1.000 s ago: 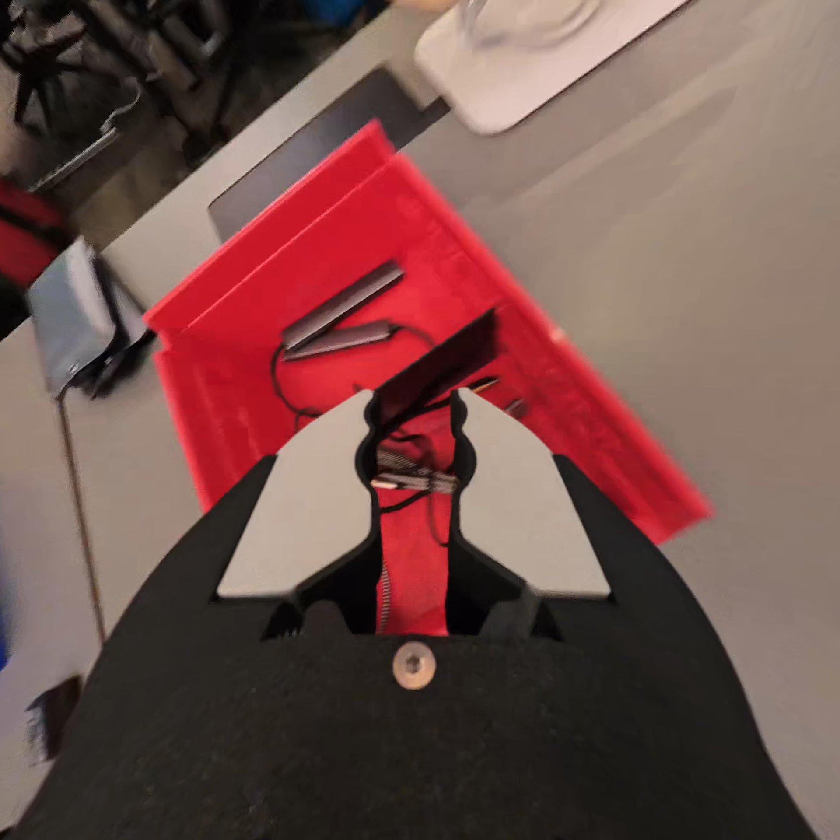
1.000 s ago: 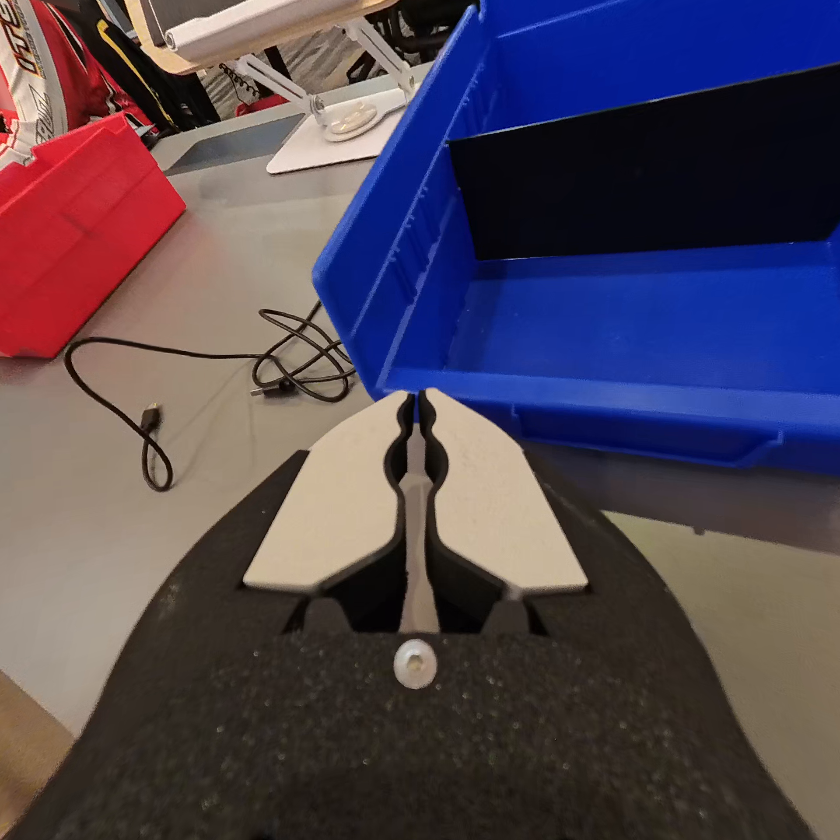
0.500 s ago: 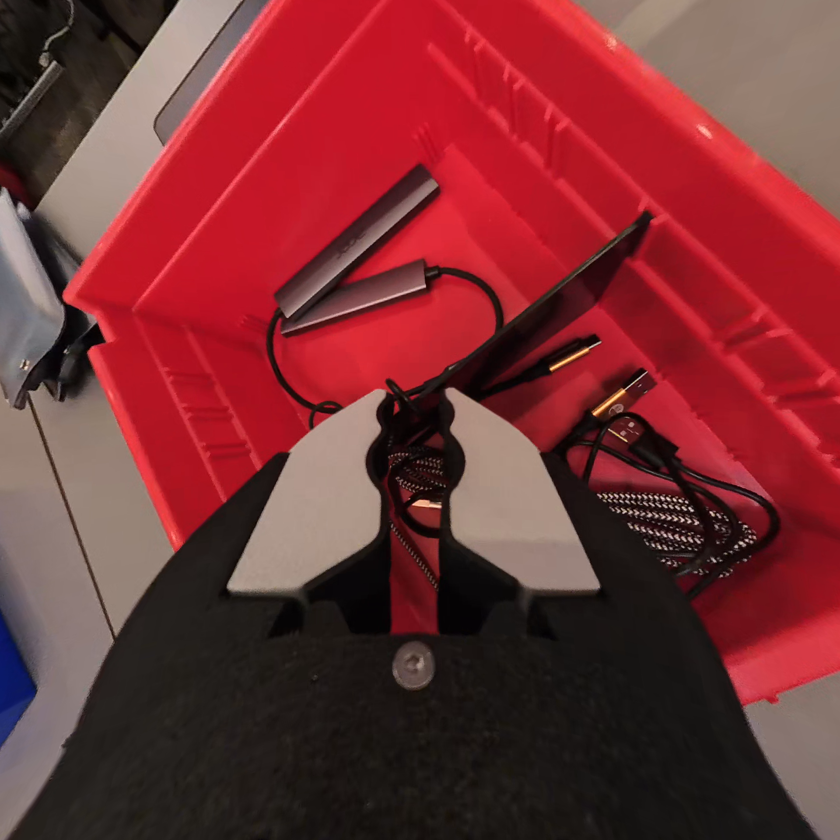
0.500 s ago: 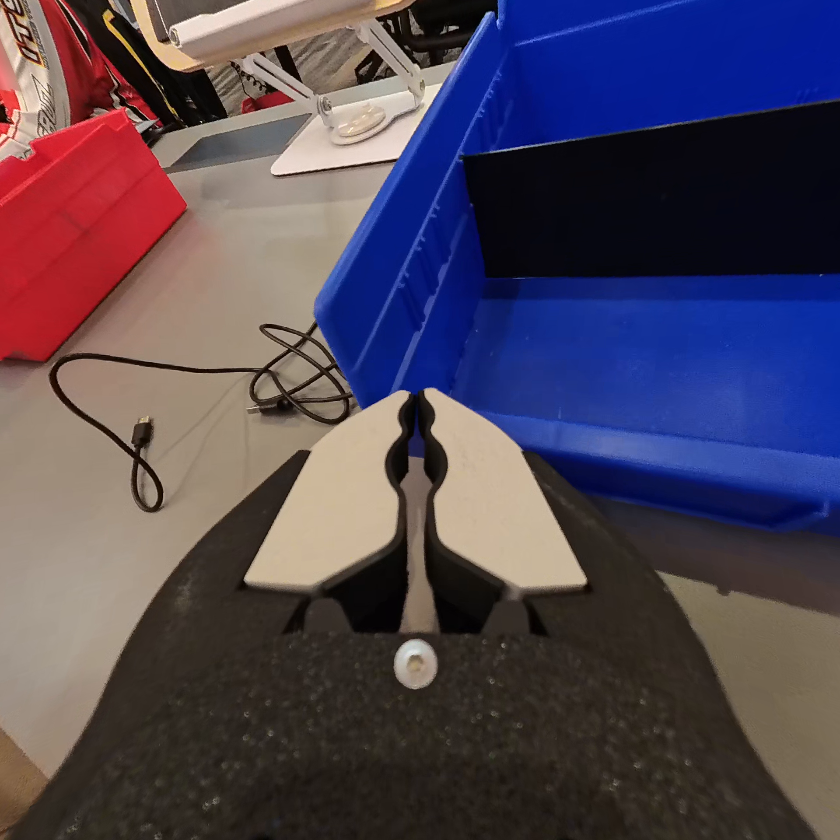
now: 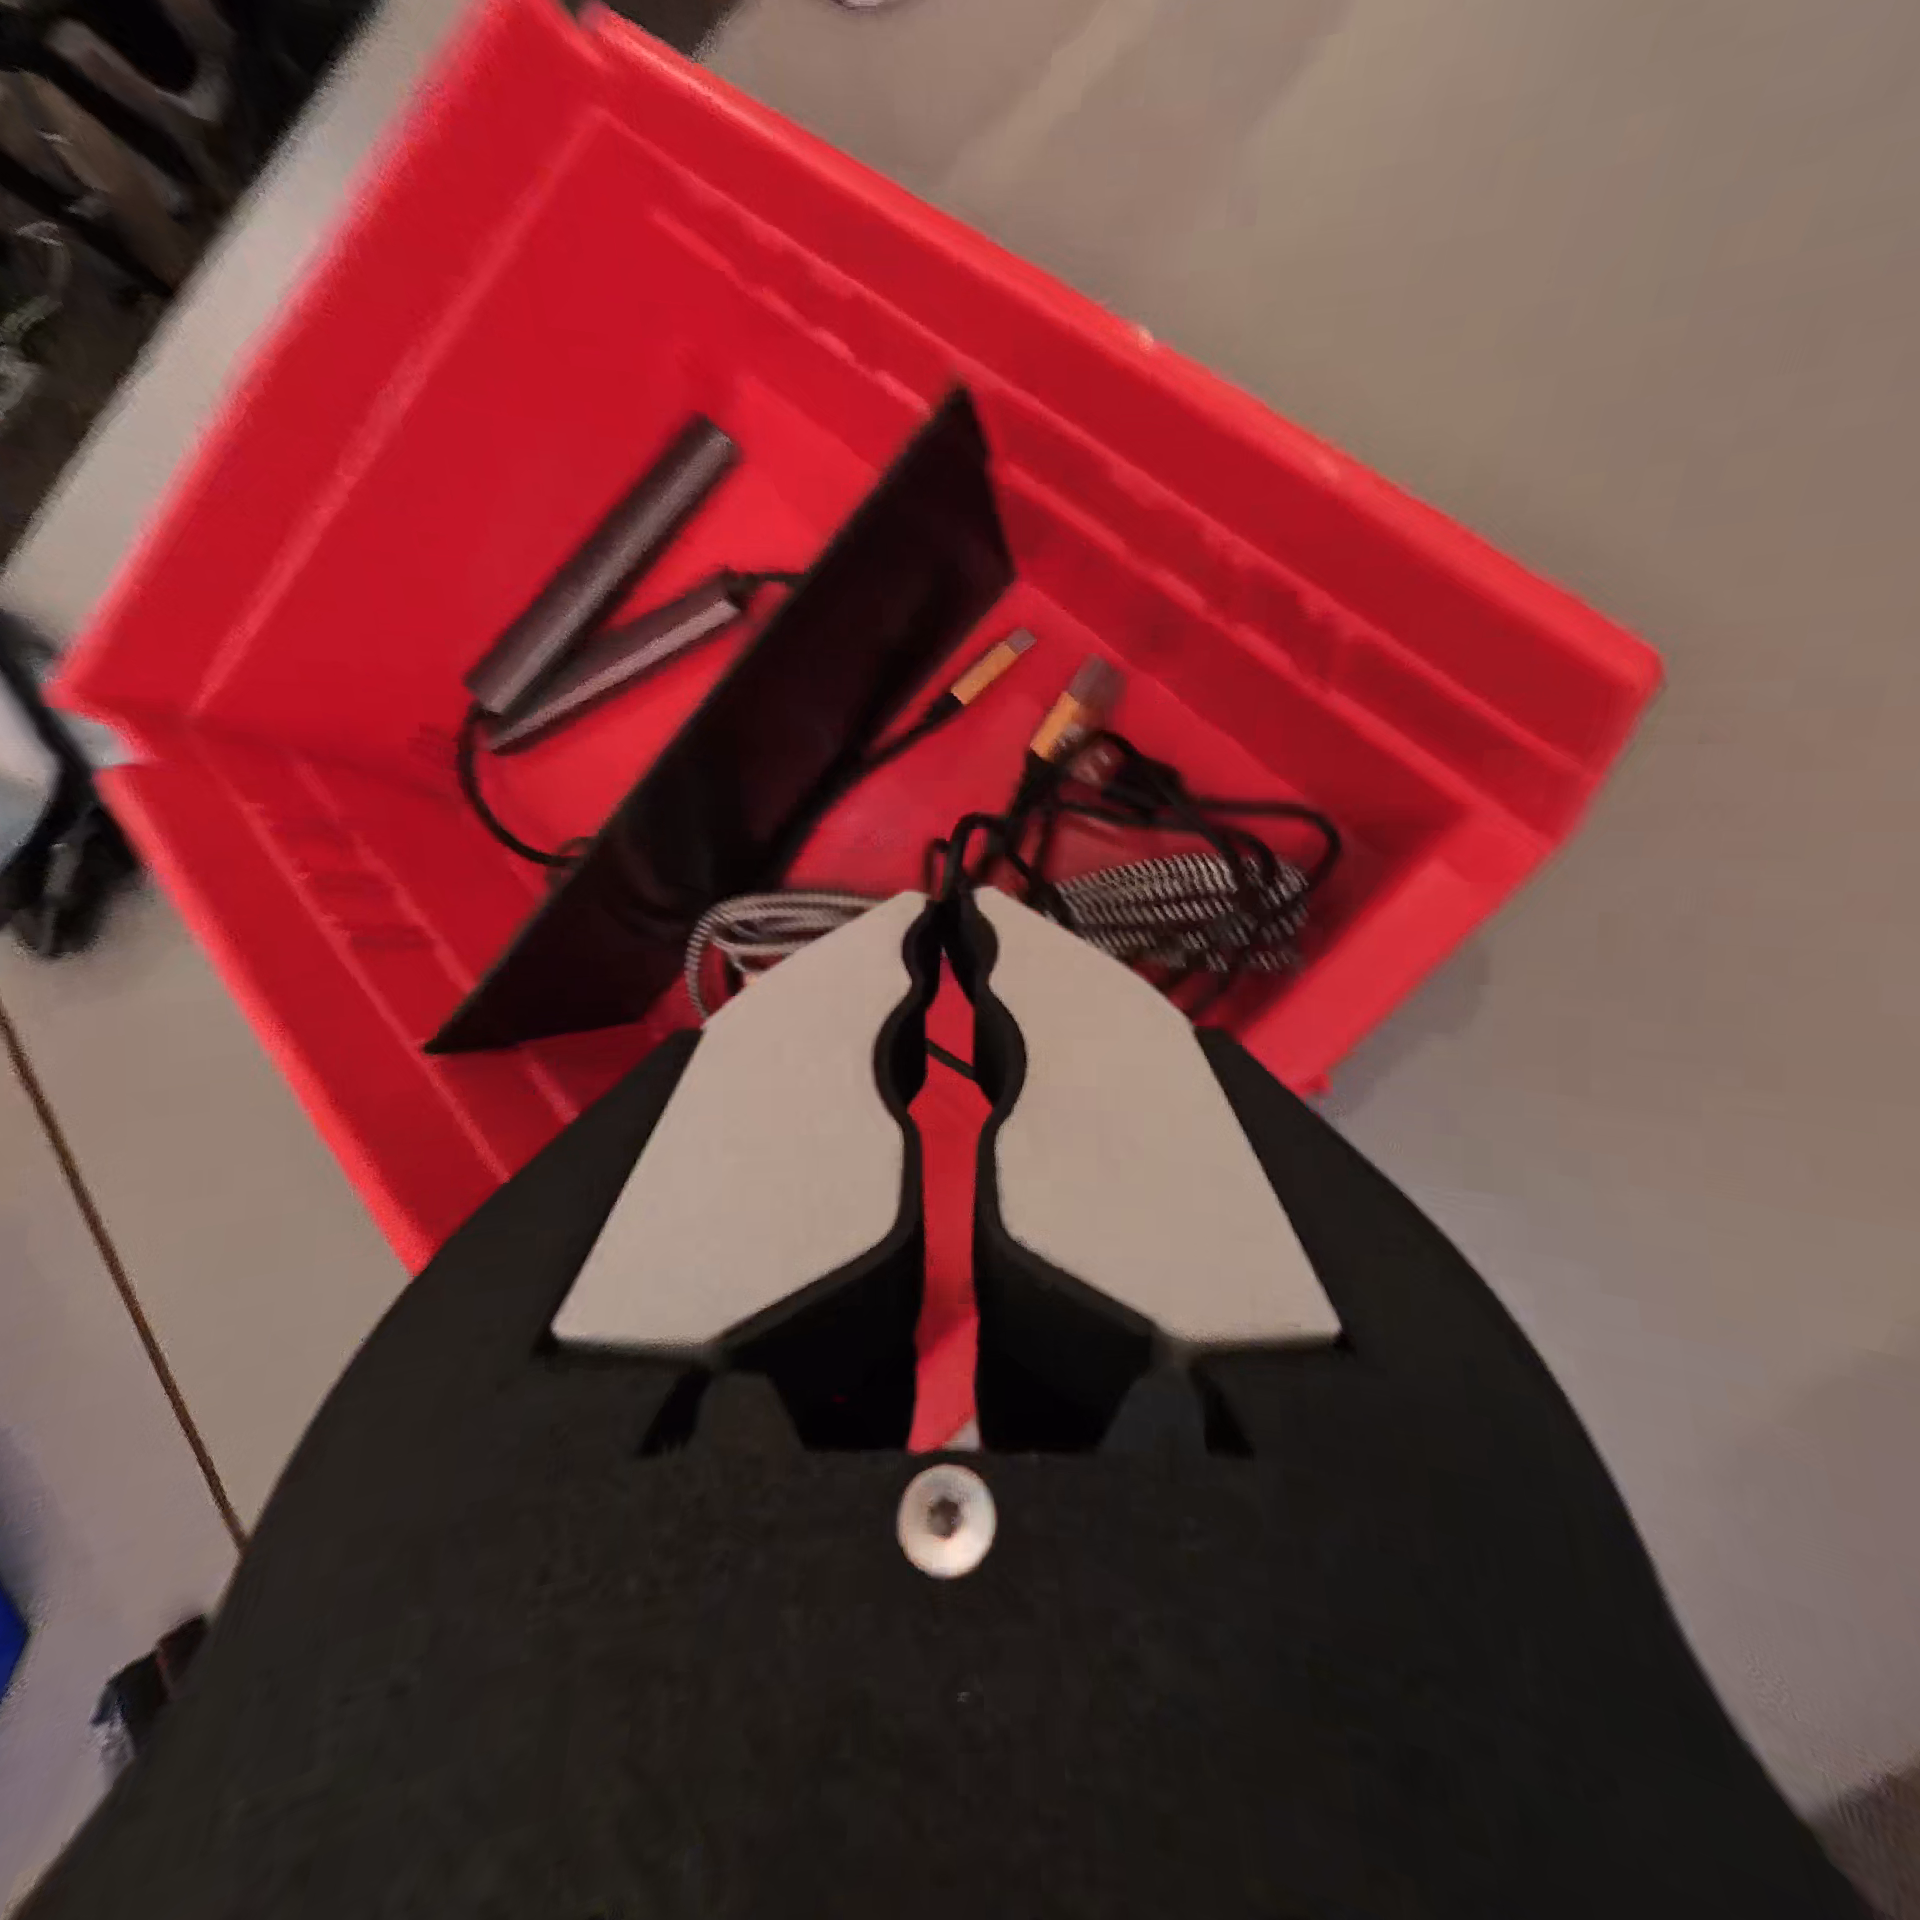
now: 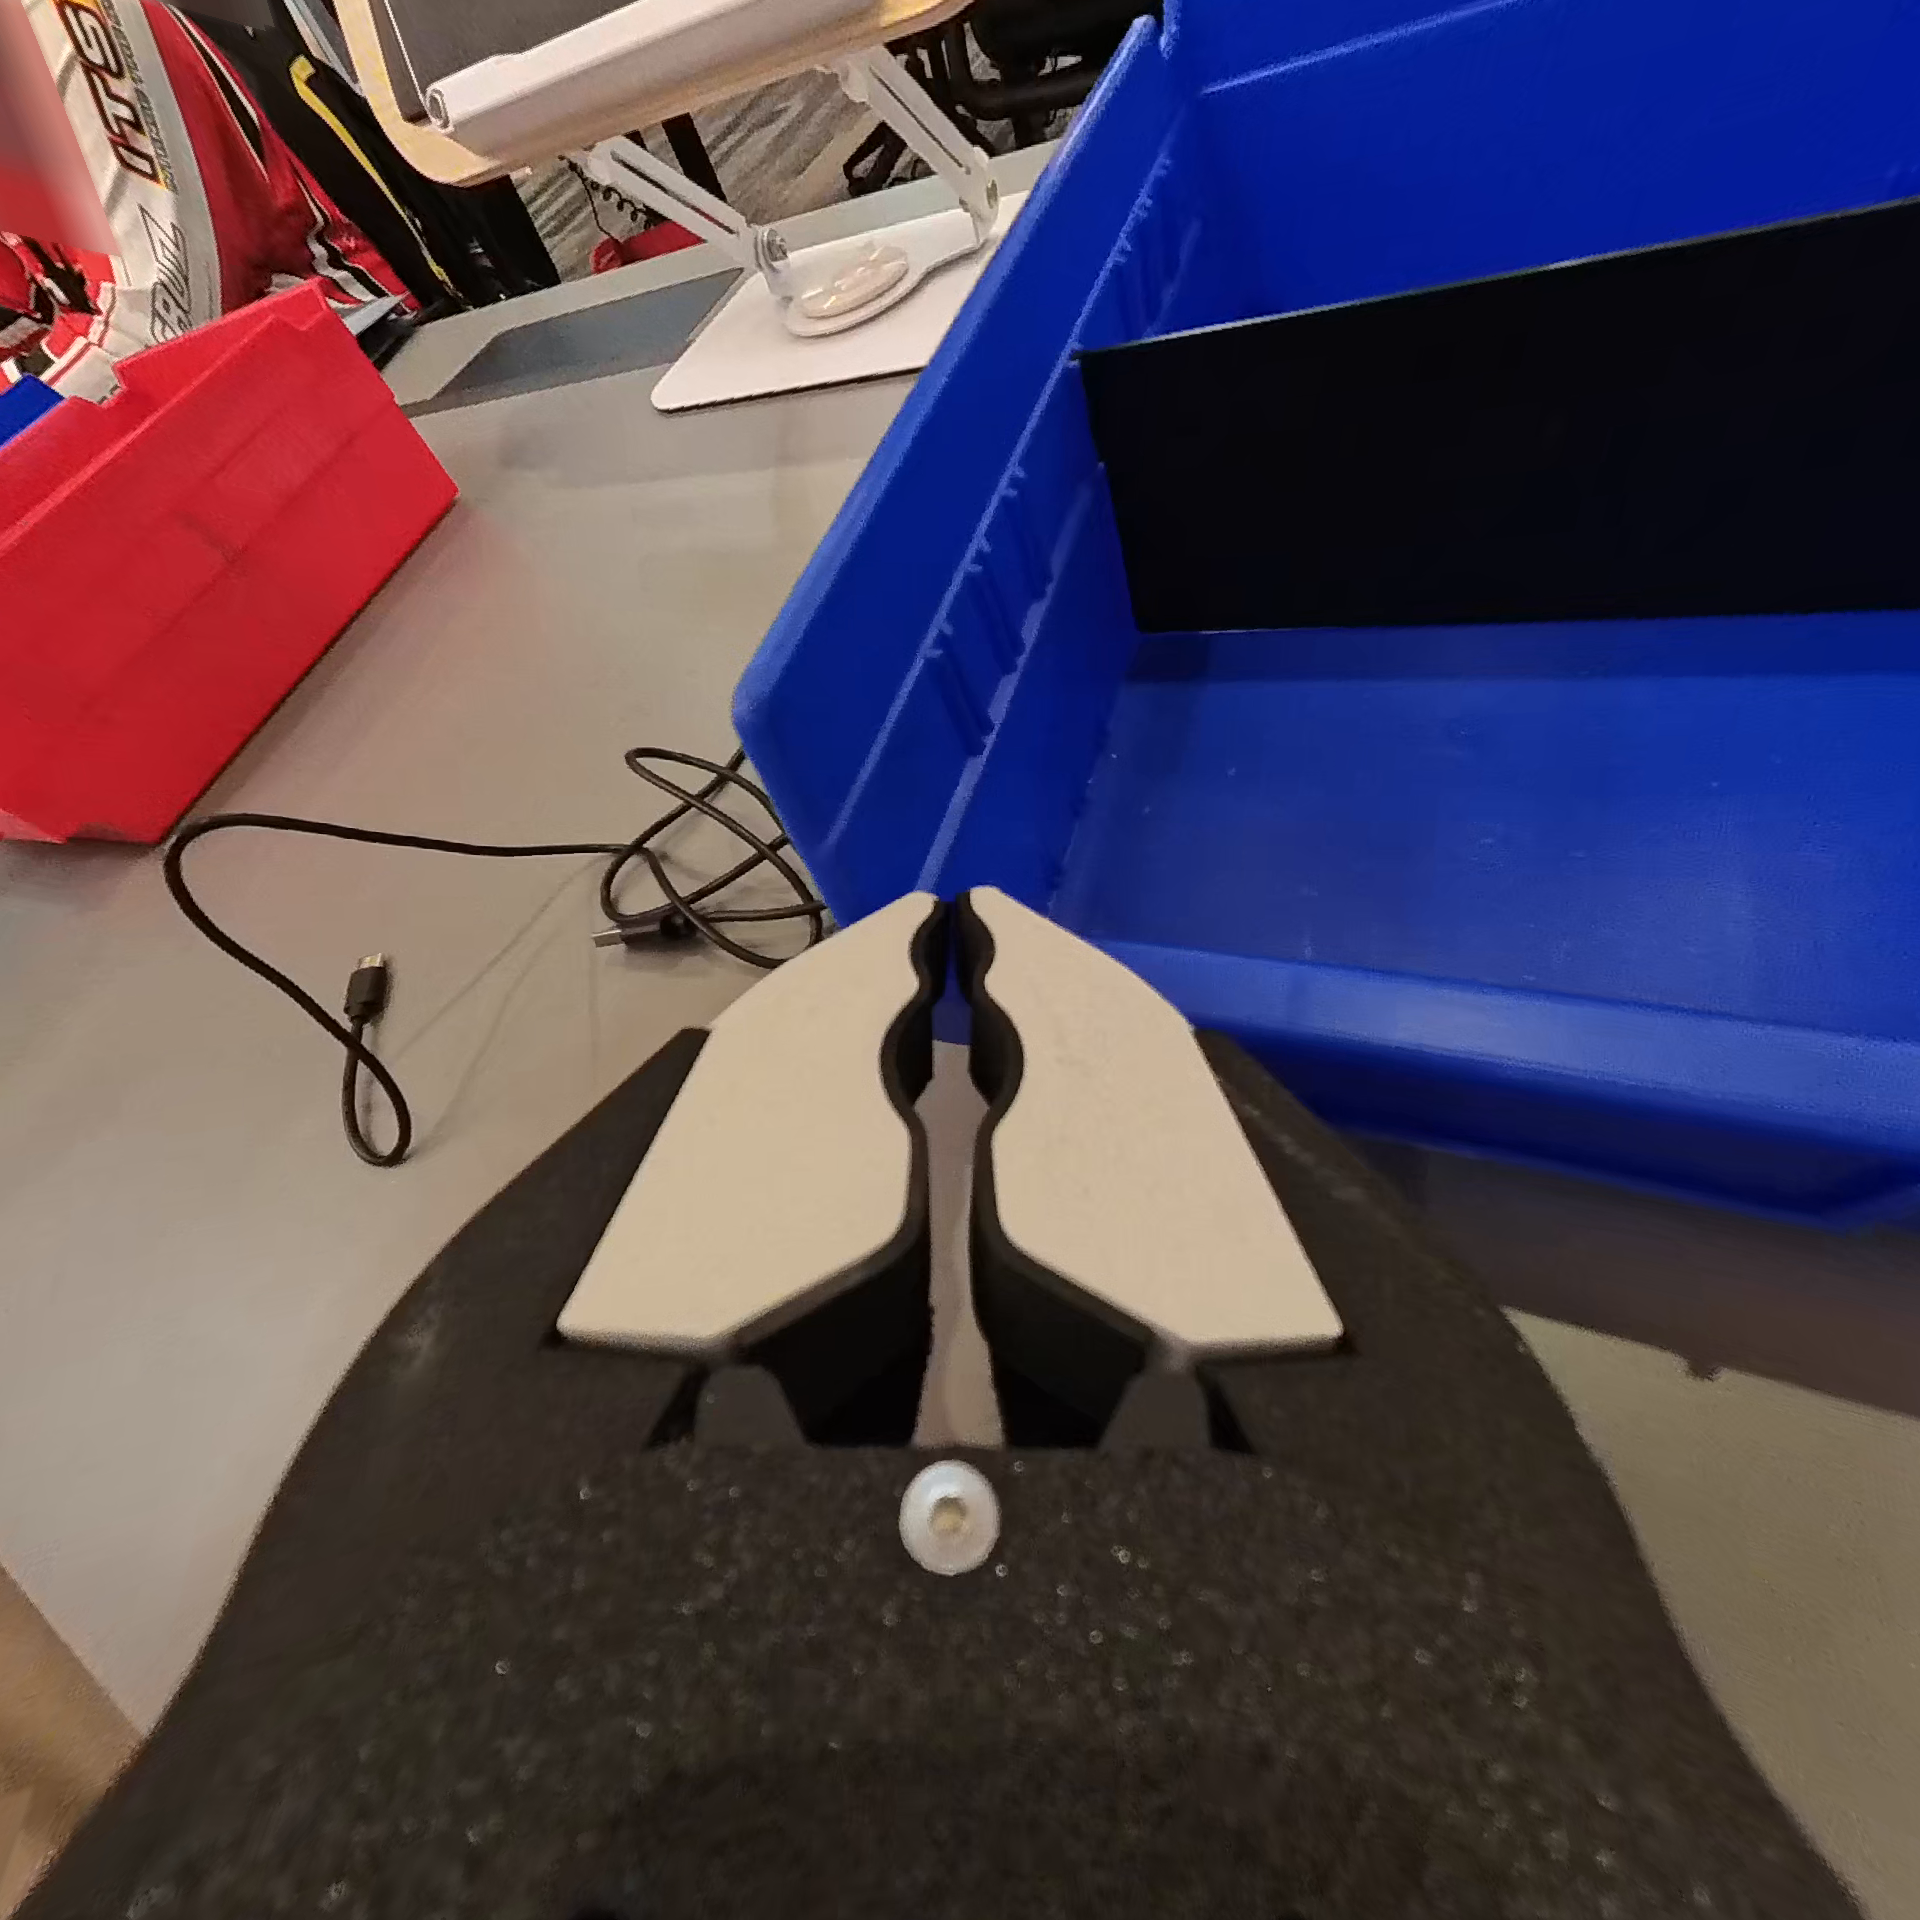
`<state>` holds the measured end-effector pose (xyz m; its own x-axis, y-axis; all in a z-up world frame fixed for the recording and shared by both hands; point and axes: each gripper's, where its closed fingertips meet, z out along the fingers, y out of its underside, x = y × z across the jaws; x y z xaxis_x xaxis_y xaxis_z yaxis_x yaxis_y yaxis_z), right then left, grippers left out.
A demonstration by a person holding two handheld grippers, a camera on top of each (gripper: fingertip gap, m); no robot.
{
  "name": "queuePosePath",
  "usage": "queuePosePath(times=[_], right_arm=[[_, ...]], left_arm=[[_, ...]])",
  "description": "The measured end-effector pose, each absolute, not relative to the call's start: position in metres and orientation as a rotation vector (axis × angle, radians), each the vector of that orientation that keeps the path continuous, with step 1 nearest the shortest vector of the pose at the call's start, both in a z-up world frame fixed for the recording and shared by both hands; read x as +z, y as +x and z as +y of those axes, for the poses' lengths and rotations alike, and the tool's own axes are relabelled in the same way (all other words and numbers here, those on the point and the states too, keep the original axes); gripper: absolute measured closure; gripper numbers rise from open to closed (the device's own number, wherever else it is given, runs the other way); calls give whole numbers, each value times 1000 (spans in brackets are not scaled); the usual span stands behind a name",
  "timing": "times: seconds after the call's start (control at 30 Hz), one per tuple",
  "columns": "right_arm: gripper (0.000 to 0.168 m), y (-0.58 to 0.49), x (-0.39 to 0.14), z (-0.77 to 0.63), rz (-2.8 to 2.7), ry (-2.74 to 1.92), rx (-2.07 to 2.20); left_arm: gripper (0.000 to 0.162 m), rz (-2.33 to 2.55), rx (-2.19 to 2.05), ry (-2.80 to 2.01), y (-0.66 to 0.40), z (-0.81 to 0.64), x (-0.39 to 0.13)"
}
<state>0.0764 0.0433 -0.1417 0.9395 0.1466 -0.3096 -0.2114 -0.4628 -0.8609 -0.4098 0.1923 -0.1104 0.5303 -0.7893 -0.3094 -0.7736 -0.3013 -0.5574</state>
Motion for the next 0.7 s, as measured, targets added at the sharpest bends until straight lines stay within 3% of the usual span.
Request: queuePosePath(times=[0.2, 0.3, 0.43, 0.7], right_arm=[[168, 74, -142, 43, 42, -2008, 423], [168, 74, -142, 43, 40, -2009, 424], [168, 74, -142, 43, 42, -2007, 428], [168, 73, -142, 44, 43, -2005, 439]], left_arm=[[159, 1386, 49, -2138, -417, 190, -135], [143, 1266, -40, -2129, -412, 207, -116], [142, 1242, -98, -2061, -405, 239, -83], [133, 1714, -152, -2095, -388, 306, -112]])
